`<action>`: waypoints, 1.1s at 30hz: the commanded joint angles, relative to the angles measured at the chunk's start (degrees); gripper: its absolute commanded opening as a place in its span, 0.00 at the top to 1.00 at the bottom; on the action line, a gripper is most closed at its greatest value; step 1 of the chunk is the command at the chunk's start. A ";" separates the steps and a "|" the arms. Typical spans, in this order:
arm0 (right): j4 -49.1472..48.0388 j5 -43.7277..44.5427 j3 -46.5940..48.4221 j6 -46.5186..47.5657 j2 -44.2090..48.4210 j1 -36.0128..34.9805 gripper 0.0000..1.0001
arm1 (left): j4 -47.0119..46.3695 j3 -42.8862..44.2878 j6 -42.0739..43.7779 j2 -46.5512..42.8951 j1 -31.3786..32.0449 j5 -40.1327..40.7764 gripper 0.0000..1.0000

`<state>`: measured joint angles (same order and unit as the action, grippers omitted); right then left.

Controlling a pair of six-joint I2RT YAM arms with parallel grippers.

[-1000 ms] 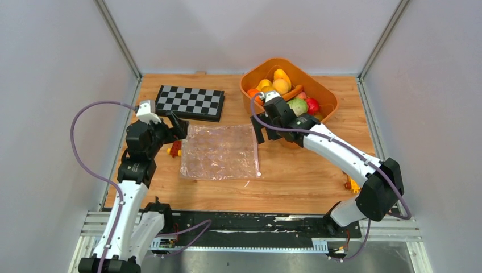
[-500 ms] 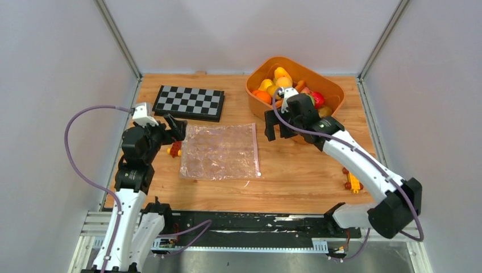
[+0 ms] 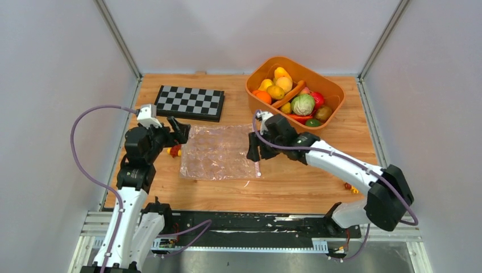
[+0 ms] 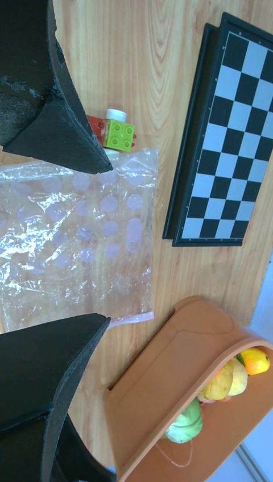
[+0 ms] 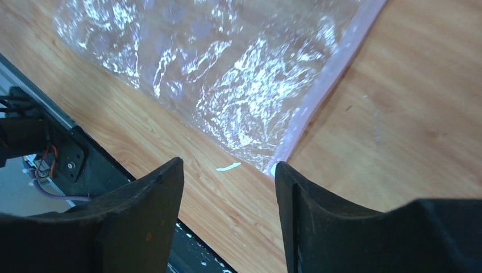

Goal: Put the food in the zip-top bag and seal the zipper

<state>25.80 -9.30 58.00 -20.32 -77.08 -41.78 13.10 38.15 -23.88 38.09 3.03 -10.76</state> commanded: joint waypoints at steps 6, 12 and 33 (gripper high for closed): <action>-4.86 14.12 -1.54 -11.51 -8.31 -3.85 0.46 | 1.47 -0.99 1.19 -2.20 0.25 -2.51 0.00; -8.68 17.80 -4.44 -13.34 -11.15 -3.84 0.46 | -0.84 -2.66 -0.72 -2.45 0.26 -3.23 0.00; -16.80 16.05 -7.41 -13.34 -17.98 -3.40 0.95 | -0.33 -1.66 -0.36 -1.76 0.25 -2.68 0.02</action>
<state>11.29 7.20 51.35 -33.28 -96.27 -45.30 13.89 35.22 -24.14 36.49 3.03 -13.02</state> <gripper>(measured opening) 0.171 0.983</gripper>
